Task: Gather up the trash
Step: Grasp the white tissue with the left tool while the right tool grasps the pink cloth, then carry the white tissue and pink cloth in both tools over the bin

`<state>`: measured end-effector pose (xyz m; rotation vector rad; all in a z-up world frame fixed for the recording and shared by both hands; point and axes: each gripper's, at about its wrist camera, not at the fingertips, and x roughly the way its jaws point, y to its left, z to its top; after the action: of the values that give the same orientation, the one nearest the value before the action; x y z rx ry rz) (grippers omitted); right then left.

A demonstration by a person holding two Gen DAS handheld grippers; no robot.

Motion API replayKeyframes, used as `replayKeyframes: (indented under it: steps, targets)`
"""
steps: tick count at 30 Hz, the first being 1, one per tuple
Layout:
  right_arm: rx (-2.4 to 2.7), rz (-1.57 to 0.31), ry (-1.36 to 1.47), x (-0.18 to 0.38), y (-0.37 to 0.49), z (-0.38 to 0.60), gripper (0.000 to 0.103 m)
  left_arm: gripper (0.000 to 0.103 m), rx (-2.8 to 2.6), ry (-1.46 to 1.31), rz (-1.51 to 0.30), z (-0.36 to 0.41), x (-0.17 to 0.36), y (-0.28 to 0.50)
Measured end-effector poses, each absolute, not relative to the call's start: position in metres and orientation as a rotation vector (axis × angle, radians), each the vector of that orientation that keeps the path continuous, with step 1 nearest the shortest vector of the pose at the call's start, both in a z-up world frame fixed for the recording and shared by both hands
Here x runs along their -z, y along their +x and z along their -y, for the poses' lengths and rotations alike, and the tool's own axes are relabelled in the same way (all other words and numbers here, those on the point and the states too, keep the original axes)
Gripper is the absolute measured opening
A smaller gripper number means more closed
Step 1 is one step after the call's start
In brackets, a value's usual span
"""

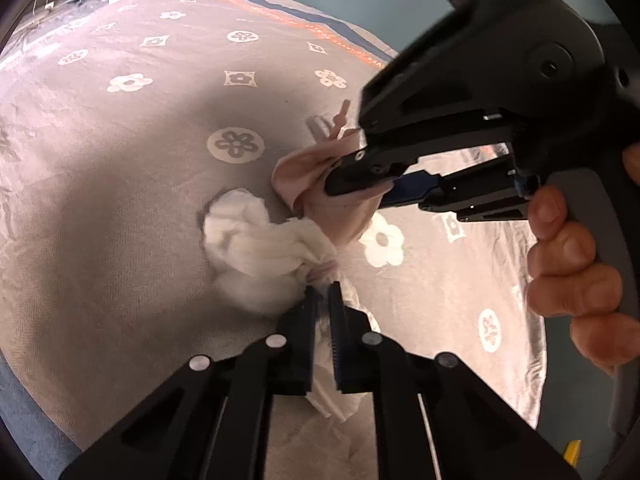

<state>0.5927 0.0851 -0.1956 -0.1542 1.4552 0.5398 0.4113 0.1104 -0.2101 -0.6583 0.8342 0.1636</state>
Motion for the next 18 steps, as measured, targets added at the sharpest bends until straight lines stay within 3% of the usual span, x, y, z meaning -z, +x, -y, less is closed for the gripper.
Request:
replayKeyframes:
  steps: [18]
  targets:
    - [-0.570, -1.270, 0.199, 0.116, 0.599, 0.002, 0.018, 0.005, -0.092, -0.656, -0.723, -0.100, 0.145, 0.382]
